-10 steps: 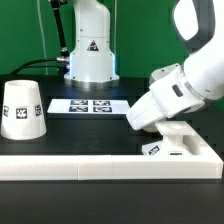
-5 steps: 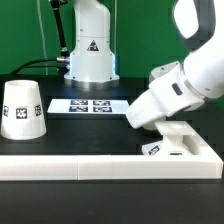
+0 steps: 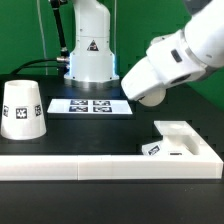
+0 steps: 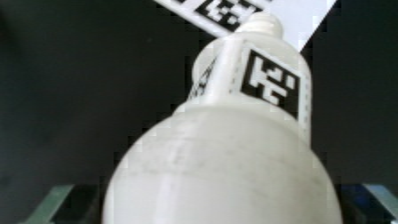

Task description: Assemble lamp

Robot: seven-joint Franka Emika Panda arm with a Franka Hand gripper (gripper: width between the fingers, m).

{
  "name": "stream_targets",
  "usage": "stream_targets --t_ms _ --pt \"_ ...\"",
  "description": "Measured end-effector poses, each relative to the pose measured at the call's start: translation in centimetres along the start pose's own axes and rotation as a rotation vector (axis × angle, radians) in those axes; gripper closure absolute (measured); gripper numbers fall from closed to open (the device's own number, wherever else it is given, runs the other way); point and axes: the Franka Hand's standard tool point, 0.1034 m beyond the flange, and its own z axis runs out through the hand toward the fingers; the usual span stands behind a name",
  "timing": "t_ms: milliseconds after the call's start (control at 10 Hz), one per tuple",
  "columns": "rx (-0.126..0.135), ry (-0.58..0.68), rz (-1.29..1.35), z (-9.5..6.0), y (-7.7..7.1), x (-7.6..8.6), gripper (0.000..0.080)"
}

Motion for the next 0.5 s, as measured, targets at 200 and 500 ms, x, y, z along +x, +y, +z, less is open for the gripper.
stream_targets --t_ms 200,500 --pt "-0.013 0.085 -0.004 -0.4 0.7 0.8 0.022" --pt "-0.031 0.252 0.012 -2.9 3.6 -1.7 0.022"
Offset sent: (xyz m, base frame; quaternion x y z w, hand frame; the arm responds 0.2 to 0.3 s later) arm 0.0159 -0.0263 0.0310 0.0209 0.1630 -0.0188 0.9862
